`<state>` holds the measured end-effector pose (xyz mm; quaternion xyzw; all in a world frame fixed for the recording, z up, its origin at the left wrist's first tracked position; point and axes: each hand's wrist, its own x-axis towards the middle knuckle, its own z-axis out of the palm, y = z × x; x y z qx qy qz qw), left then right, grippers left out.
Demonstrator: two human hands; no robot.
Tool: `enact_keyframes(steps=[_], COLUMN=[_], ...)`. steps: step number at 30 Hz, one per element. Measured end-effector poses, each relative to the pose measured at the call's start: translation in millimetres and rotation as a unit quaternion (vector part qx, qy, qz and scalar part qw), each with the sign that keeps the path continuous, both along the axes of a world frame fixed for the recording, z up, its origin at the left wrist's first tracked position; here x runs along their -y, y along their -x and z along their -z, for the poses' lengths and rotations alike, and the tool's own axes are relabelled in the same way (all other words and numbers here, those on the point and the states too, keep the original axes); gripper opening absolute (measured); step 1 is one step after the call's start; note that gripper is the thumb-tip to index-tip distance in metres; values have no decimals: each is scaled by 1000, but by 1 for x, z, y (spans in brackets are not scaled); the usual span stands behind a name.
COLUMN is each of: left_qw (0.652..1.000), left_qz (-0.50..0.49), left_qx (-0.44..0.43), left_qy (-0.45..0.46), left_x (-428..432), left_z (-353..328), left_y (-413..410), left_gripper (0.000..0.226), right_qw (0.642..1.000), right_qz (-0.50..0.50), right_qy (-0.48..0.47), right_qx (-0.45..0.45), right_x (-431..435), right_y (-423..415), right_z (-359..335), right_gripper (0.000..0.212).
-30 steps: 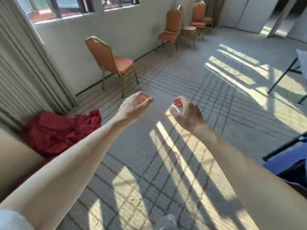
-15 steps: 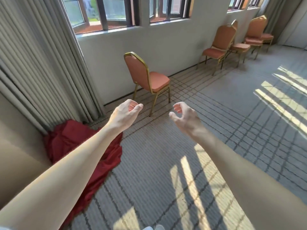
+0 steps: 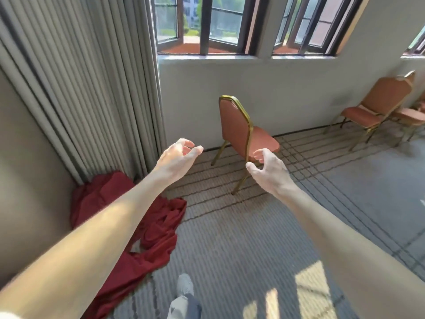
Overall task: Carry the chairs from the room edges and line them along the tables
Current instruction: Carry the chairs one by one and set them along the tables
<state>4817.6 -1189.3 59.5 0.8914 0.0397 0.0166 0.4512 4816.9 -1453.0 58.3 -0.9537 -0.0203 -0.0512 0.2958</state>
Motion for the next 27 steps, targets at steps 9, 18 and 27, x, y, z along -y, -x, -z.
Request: enact_keyframes(steps=[9,18,27], left_qw=[999,998,994], left_qz=[14,48,84], left_qx=[-11,-30,-65], left_qy=[48,17,-33], left_x=[-2,-6,11], left_z=[12,35,75], left_y=[-223,-392,-599], left_gripper=[42,40,35], right_qw=[997,994,990], right_qz=[39,73,38], right_qy=[65,65,118], right_qx=[-33,-55,-73], right_x=[-1,-5,12], right_y=[-211,-396,-620], right_z=[6,49,101], right_gripper=[53,54,54])
